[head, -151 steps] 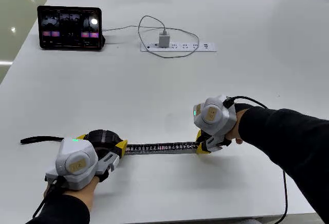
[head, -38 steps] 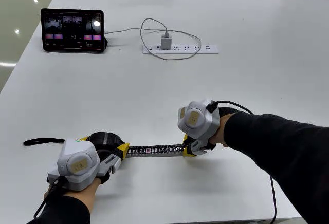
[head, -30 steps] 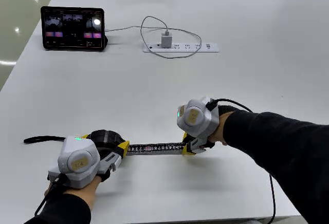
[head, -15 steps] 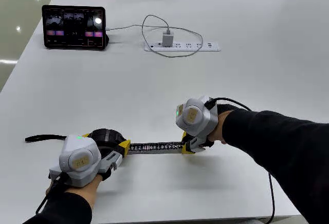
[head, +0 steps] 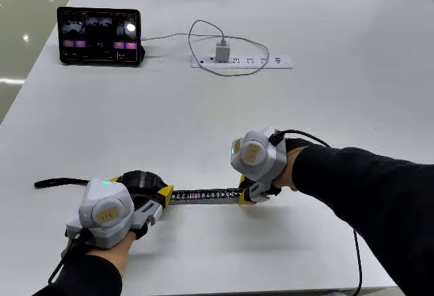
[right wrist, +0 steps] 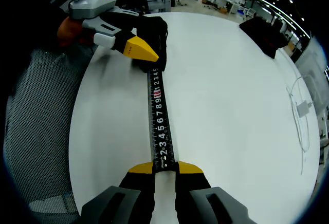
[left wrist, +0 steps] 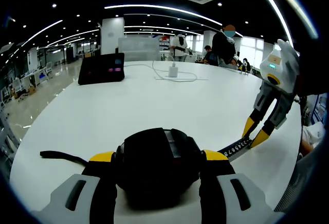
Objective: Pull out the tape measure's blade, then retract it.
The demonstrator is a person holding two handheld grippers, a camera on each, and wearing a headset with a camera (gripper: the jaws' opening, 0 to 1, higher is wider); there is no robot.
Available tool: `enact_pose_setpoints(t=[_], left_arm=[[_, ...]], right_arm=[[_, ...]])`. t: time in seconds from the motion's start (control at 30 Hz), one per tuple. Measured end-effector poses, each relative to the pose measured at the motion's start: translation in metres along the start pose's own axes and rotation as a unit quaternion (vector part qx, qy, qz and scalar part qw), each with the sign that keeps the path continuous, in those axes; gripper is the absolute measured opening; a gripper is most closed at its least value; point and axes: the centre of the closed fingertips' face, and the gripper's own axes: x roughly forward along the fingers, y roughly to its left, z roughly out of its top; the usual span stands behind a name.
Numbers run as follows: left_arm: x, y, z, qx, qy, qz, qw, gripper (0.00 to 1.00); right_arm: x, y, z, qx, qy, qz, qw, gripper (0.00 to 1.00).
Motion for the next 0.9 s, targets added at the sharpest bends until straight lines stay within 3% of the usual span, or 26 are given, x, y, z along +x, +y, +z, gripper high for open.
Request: enact_pose_setpoints(t=[0.9], left_arm=[[-0.0003, 0.0005, -0.0001, -0.001, 0.000, 0.000, 1.0000, 0.61]], right_arm=[[0.0028, 0.0011, 0.0071, -0.001, 0.001, 0.001, 1.0000, 0.11]])
